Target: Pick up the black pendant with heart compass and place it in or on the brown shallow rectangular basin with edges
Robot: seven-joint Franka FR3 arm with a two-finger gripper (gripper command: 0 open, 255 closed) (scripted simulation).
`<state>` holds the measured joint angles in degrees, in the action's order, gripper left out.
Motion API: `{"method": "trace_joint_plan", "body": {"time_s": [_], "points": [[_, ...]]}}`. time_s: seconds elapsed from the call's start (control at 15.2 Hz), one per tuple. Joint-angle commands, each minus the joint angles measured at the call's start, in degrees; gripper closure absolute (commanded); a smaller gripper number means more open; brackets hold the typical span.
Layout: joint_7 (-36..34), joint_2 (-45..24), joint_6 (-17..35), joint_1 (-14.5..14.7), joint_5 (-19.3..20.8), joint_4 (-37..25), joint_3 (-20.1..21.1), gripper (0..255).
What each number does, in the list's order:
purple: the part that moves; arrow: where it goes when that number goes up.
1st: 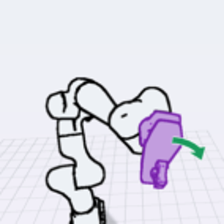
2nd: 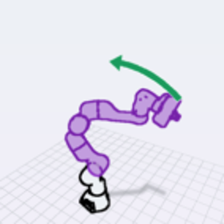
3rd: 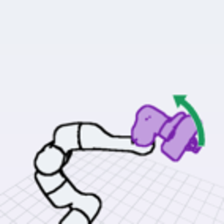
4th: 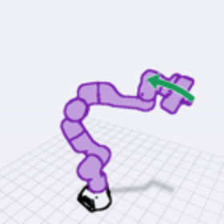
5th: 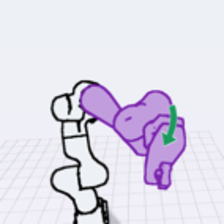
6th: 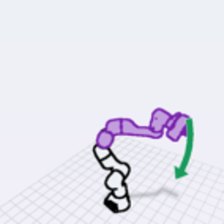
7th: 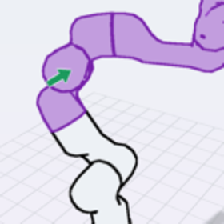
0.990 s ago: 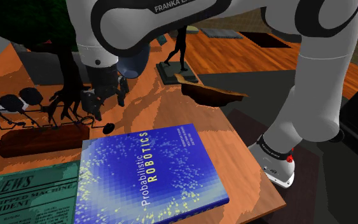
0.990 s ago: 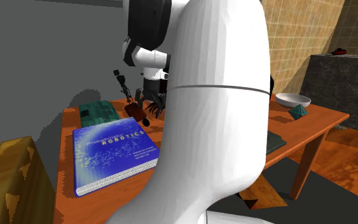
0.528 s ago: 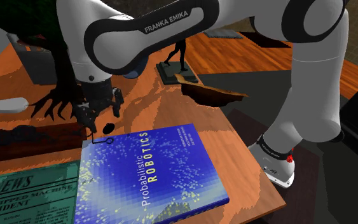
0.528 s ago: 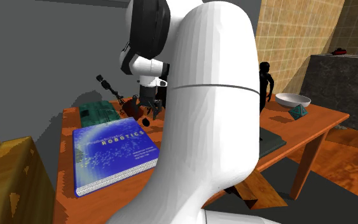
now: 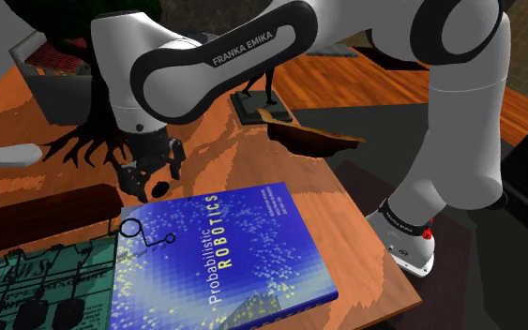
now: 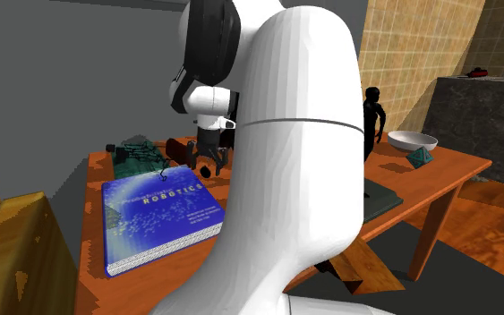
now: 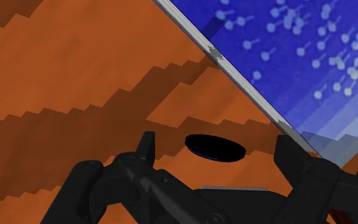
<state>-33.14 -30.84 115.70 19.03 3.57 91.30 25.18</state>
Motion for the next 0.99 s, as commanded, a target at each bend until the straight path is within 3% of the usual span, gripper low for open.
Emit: {"method": "trace_joint_plan", "body": {"time_s": [0.0,0.07,0.66,0.92], "points": [[0.0,-0.07,-0.02,0.05,0.0,0.08,0.03,0],[-0.01,-0.08,0.02,0.07,0.0,0.1,0.03,255],[0.0,-0.07,-0.02,0.05,0.0,0.08,0.03,255],[-0.02,1.16,-2.49,-0.1,-0.45,-1.25,0.34,255]]}}
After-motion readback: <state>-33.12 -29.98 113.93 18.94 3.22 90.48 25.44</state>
